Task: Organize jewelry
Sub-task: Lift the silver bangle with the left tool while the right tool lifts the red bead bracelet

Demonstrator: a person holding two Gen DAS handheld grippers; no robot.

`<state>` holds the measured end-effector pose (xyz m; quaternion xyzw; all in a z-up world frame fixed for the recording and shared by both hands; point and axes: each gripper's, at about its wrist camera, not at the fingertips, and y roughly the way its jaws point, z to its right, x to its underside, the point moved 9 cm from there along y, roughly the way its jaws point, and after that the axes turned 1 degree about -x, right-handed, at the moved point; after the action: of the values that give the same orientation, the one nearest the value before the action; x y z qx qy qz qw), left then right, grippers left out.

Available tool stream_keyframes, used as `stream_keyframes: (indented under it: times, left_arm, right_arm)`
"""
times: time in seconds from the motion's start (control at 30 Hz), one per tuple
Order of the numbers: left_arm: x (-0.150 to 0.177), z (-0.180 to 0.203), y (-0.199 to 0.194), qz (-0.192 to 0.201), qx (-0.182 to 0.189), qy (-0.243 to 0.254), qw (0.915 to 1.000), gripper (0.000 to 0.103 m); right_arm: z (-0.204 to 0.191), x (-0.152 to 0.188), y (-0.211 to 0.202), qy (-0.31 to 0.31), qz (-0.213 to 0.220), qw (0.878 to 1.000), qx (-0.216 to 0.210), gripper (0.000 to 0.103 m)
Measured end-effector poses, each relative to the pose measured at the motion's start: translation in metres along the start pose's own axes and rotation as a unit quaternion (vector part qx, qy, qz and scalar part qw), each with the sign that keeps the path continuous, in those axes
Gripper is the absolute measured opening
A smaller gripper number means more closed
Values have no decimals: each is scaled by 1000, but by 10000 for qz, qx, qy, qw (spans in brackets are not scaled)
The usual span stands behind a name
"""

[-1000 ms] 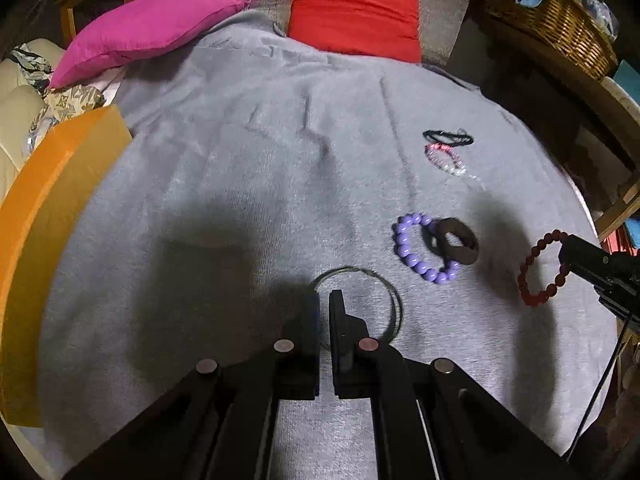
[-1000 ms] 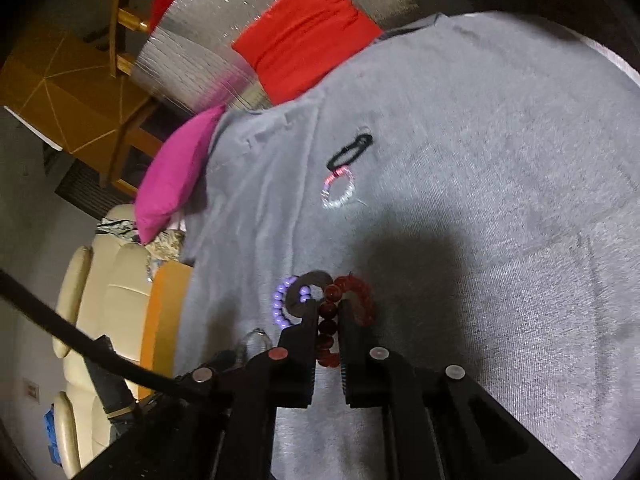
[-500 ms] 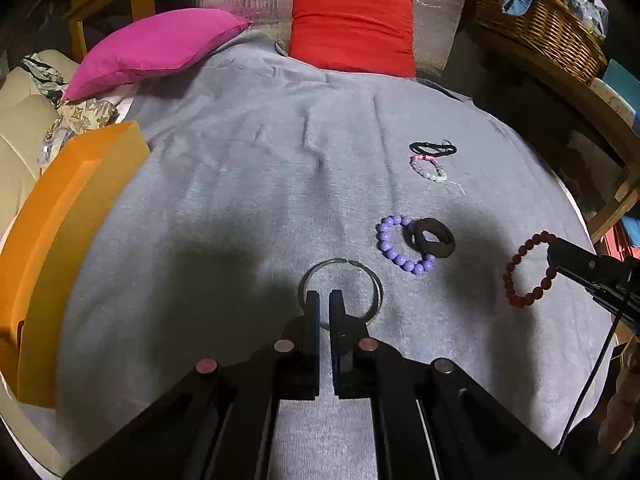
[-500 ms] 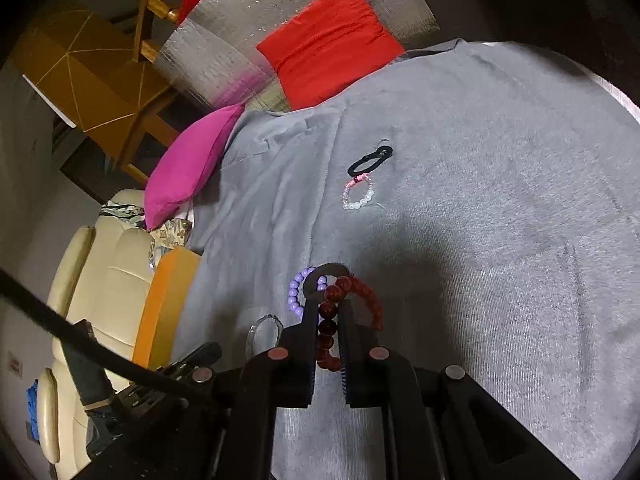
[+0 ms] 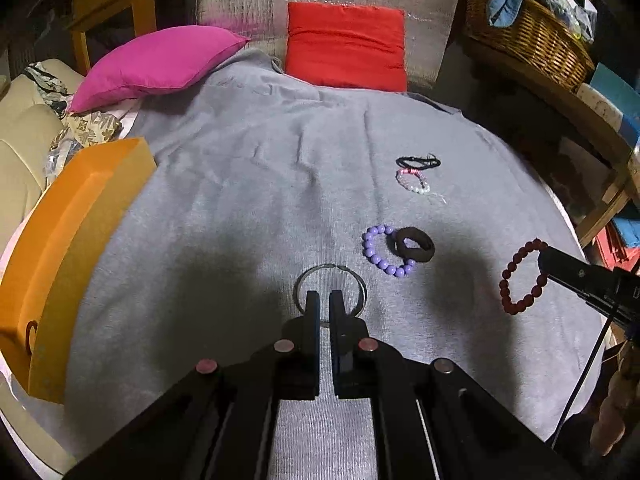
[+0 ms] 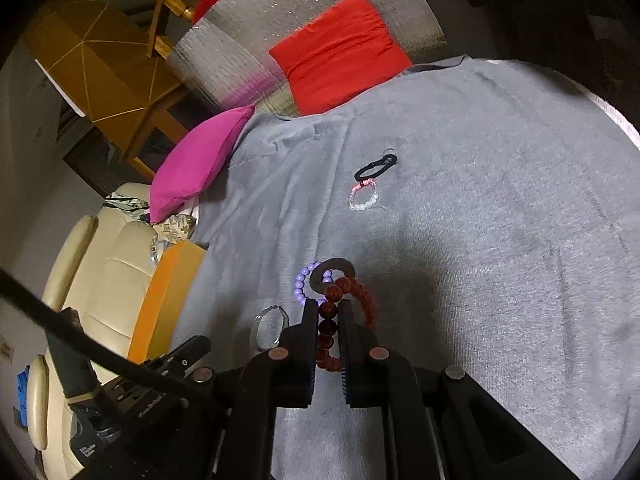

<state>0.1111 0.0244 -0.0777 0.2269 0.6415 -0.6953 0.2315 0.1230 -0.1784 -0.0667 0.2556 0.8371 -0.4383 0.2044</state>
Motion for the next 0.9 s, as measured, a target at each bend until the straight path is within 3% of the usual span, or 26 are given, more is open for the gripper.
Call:
stream_keyframes:
  times: [0.5,0.6,0.7,0.77,0.9]
  left_arm:
    - [-7,-40,-22,116,-11,-323,9994,4]
    - [-2,-28,-1,-202,328,-243,9990,4]
    - [0,-17,40,-786,925,-338,9920,4]
    - [1,-21,68,-1211,981,-460,9867,4]
    - [-2,-32,97,-1570,954,-719,9803,6]
  right_arm:
    - [-31,-3,-18,-367,147,9991,-158,11]
    - [-32,-1,-17,-380,119,9991,-150,11]
    - [-29,2,-15,-358,85,9992,-129,11]
    - [-25,3,-15,-293,96,9994,-125,10]
    - [-15,3,-19,-176,177,9995,-191,10]
